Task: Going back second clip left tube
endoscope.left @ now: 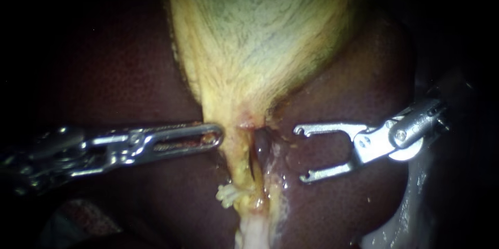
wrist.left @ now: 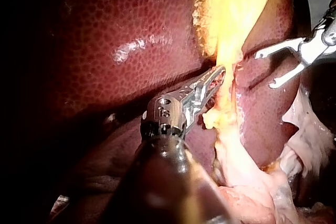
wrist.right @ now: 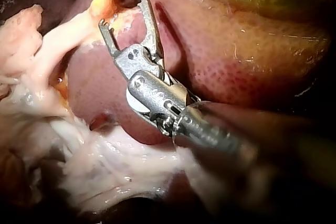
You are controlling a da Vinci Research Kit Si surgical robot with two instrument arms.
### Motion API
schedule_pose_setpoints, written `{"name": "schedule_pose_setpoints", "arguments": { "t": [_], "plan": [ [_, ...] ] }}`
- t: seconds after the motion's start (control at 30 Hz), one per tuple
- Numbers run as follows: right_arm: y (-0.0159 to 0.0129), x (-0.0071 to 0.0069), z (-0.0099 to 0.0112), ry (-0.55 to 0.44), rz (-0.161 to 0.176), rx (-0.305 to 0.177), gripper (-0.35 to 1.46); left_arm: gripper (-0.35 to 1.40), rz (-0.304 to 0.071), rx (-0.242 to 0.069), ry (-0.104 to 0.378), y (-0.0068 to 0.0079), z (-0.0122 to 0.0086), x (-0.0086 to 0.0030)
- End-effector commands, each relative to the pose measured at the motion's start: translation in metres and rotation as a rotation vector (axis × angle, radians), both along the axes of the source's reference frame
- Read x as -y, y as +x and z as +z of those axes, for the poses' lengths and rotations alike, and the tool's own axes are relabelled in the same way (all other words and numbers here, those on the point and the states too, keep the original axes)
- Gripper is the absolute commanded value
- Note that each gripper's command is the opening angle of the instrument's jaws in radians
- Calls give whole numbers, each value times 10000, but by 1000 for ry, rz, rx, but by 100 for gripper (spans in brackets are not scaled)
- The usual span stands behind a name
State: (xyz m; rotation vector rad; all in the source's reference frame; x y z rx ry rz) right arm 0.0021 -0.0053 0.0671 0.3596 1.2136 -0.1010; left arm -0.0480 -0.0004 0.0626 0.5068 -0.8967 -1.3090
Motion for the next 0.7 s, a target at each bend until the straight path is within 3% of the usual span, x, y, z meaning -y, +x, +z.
{"name": "schedule_pose_setpoints", "arguments": {
  "t": [0.03,0.7],
  "plan": [
    [0,0,0,0,0,0,60,-35,3,0,1,-1,1,0],
    [-1,0,-5,3,-1,-1,60,-35,12,-4,4,-10,7,2]
  ]
}}
